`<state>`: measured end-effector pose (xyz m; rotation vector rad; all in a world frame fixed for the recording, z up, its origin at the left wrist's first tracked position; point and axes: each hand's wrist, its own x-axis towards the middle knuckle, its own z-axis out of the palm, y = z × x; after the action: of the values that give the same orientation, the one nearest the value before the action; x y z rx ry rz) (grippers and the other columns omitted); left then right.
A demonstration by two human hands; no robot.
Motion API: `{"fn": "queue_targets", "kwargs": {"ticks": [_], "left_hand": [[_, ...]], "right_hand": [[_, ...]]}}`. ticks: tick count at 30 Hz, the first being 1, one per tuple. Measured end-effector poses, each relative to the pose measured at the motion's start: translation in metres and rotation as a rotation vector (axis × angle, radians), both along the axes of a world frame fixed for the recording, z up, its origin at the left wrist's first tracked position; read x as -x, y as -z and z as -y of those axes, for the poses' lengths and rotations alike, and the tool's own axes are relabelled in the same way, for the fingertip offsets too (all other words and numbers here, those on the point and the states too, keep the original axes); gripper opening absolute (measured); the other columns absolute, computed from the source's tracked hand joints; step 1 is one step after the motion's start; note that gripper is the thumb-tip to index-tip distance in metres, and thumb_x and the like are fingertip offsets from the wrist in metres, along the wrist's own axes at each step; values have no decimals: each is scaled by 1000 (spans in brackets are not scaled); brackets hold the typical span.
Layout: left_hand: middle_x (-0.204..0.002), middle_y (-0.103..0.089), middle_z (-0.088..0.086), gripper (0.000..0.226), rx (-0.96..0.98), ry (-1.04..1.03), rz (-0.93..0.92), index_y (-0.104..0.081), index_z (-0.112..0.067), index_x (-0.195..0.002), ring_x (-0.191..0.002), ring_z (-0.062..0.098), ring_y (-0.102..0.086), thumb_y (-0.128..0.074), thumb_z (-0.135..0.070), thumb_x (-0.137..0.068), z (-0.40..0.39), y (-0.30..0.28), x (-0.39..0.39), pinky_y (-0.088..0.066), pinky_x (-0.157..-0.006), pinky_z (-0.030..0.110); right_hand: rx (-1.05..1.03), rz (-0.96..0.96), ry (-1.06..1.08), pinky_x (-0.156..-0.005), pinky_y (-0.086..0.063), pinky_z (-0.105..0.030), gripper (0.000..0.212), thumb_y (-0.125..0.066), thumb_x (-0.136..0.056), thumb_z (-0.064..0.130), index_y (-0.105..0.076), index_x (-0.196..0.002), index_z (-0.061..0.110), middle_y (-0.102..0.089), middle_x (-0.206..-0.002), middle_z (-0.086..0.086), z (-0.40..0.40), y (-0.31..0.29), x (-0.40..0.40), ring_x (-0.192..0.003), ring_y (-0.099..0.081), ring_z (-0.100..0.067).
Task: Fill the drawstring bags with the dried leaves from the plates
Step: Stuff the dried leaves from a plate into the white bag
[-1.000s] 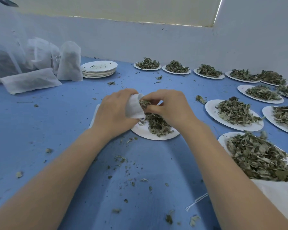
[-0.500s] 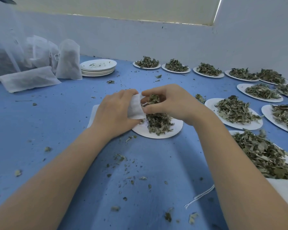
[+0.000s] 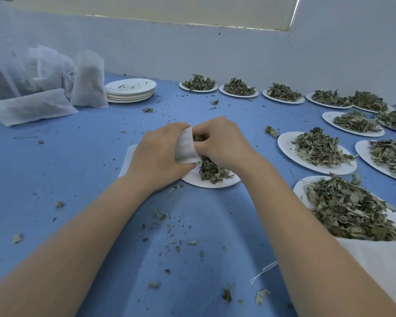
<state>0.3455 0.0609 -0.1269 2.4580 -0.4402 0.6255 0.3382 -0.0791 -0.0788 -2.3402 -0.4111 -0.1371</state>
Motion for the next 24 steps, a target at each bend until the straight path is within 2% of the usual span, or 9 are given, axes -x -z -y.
{"fn": "queue_targets", "kwargs": {"ticks": [2,4,6,8,11,14,18,21,24], "left_hand": [[-118,-59,2,65,2,6,3,-52,-17,-124,-105,24,-53,-76,-32,-65,-2,0,-1,-28,-82,22],[-116,-60,1,66,5,18,-12,-52,-19,-123,-104,23,-53,-74,-35,-63,-4,0,-1,-31,-82,24],[-114,-59,-3,66,0,37,-33,-51,-21,-121,-102,21,-53,-72,-38,-61,-5,0,0,-33,-80,26],[-114,-59,-4,67,15,49,-42,-51,-22,-121,-101,19,-53,-73,-37,-60,-5,0,0,-34,-80,25],[-119,-58,-4,72,70,37,-33,-50,-20,-125,-104,17,-53,-78,-33,-60,-8,-1,0,-36,-83,25],[-116,-60,-5,71,80,26,-22,-50,-22,-124,-103,18,-55,-79,-34,-60,-7,-2,1,-43,-85,31],[-106,-60,-11,61,94,10,-33,-53,-25,-117,-98,19,-57,-75,-37,-61,-3,-4,3,-47,-83,36],[-109,-59,-11,63,71,39,-11,-52,-25,-117,-95,17,-56,-77,-37,-60,-6,-5,4,-44,-79,32],[-109,-58,-7,67,20,50,30,-50,-19,-120,-90,16,-52,-78,-29,-60,-11,-7,3,-36,-74,27]], "right_hand": [[-4,-121,-119,-55,-44,-27,13,-55,-85,8,-69,-86,7,-58,-57,1,5,-4,2,-55,-49,-14],[-110,-275,-244,-89,-50,-45,29,-45,-84,-6,-66,-104,0,-68,-99,-21,12,-7,3,-95,-62,-32],[-267,-412,-313,-99,-47,-39,46,-33,-81,-17,-61,-115,-4,-64,-115,-22,16,-8,3,-112,-59,-30],[-338,-433,-330,-96,-49,-31,44,-33,-86,-17,-62,-116,-2,-65,-116,-19,15,-8,3,-112,-61,-24],[-279,-254,-206,-91,-53,-36,27,-53,-88,-2,-70,-105,10,-72,-101,-12,7,-3,2,-100,-67,-23],[-131,1,19,-68,-53,-18,13,-61,-83,12,-72,-81,20,-72,-78,5,-10,2,1,-79,-67,-10],[-2,117,42,-44,-32,-16,41,-54,-89,22,-44,-50,21,-40,-44,7,-21,7,2,-48,-40,-8],[-40,-75,-130,-48,-27,-14,28,-53,-91,18,-59,-64,15,-38,-46,9,-7,-1,4,-48,-33,-4],[-113,-114,-164,-64,-40,-24,15,-56,-92,20,-71,-91,17,-63,-75,-9,8,-5,3,-68,-48,-7]]}}
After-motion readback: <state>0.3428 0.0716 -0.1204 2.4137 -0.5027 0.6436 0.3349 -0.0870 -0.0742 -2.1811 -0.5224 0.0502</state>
